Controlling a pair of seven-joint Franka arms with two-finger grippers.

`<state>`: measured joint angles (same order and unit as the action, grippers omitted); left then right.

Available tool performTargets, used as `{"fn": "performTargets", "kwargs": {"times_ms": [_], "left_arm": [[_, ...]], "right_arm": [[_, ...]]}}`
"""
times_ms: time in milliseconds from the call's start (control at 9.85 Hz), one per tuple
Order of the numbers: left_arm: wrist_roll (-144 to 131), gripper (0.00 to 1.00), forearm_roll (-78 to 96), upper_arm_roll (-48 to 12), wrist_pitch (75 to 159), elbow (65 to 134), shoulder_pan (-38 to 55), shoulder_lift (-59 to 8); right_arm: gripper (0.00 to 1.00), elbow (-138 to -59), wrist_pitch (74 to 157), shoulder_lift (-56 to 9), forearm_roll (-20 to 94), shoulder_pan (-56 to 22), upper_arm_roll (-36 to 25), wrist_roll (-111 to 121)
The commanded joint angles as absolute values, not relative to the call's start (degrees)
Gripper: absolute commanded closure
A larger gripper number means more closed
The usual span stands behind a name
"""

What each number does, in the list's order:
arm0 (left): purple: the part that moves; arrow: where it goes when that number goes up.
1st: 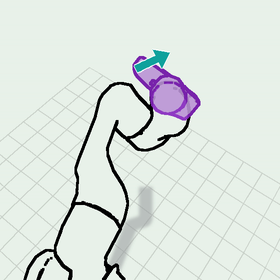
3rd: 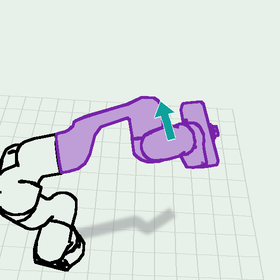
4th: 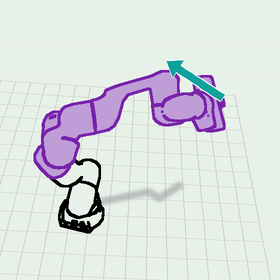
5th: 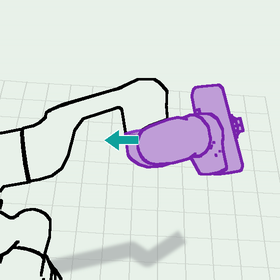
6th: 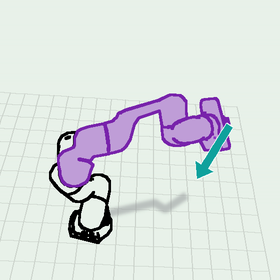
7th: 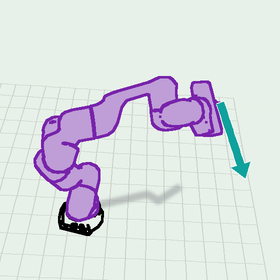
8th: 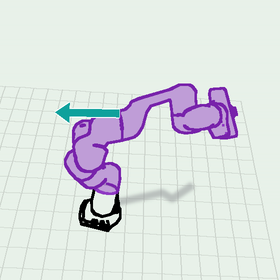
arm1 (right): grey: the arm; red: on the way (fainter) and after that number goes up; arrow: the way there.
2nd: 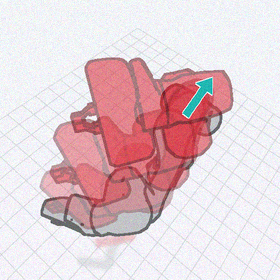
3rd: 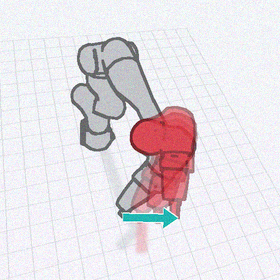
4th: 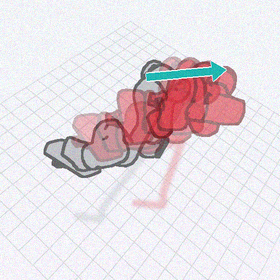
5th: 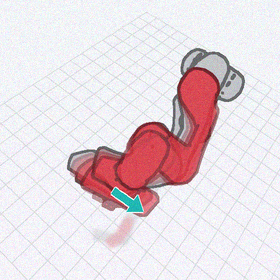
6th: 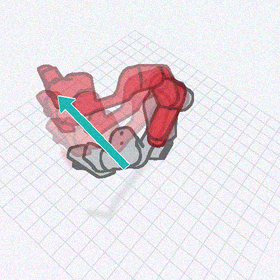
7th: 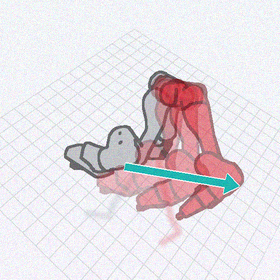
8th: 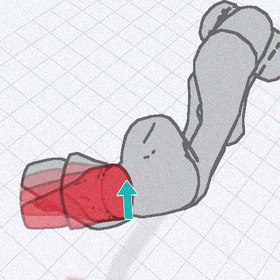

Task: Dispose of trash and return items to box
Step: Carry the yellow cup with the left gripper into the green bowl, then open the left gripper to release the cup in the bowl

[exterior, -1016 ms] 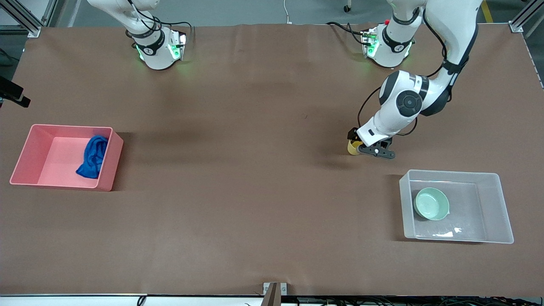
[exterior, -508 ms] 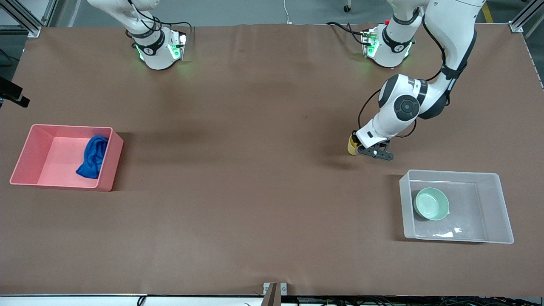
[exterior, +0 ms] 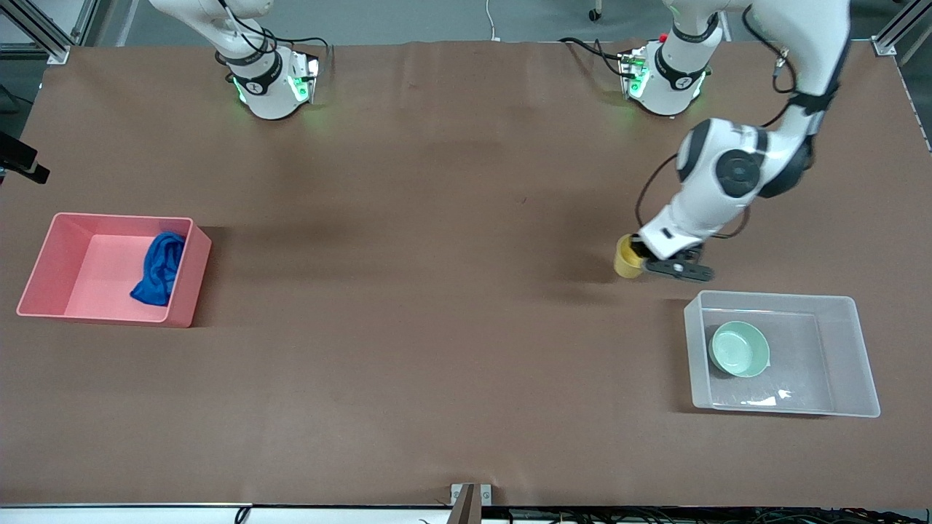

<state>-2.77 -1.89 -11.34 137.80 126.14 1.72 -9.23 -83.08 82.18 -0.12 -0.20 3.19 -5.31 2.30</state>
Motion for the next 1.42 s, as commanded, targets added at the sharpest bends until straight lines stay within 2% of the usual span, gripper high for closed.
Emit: {"fn": "performTargets", "kwargs": {"times_ms": [0, 406, 711, 1016, 1117, 1320], "left_arm": [[2.00, 1.00, -2.46, -5.83, 129.15, 113.18, 1.41, -14.13], [14.11, 0.99, 4.11, 4.02, 123.32, 89.53, 1.32, -30.54], [21.78, 0.98, 7.46, 8.34, 123.49, 85.35, 1.23, -38.39], [24.26, 0.94, 7.82, 8.44, 124.01, 86.21, 1.23, -40.17], [24.26, 0.88, 7.91, 8.44, 124.10, 86.13, 1.23, -40.78], [24.43, 0.00, 7.74, 8.44, 124.01, 85.69, 1.32, -40.09]], "right_arm": [[0.00, -83.67, 82.09, 0.88, -0.97, 3.87, -4.66, 2.90], [0.00, -83.76, 82.09, 0.88, -0.97, 3.87, -4.66, 2.81], [0.00, -83.76, 82.09, 0.88, -0.97, 3.87, -4.66, 2.90], [0.00, -83.76, 82.09, 0.88, -0.97, 3.96, -4.75, 2.90], [0.00, -83.76, 82.09, 0.88, -0.97, 3.96, -4.75, 2.90], [0.00, -83.76, 82.09, 0.88, -0.97, 3.96, -4.75, 2.90]]}}
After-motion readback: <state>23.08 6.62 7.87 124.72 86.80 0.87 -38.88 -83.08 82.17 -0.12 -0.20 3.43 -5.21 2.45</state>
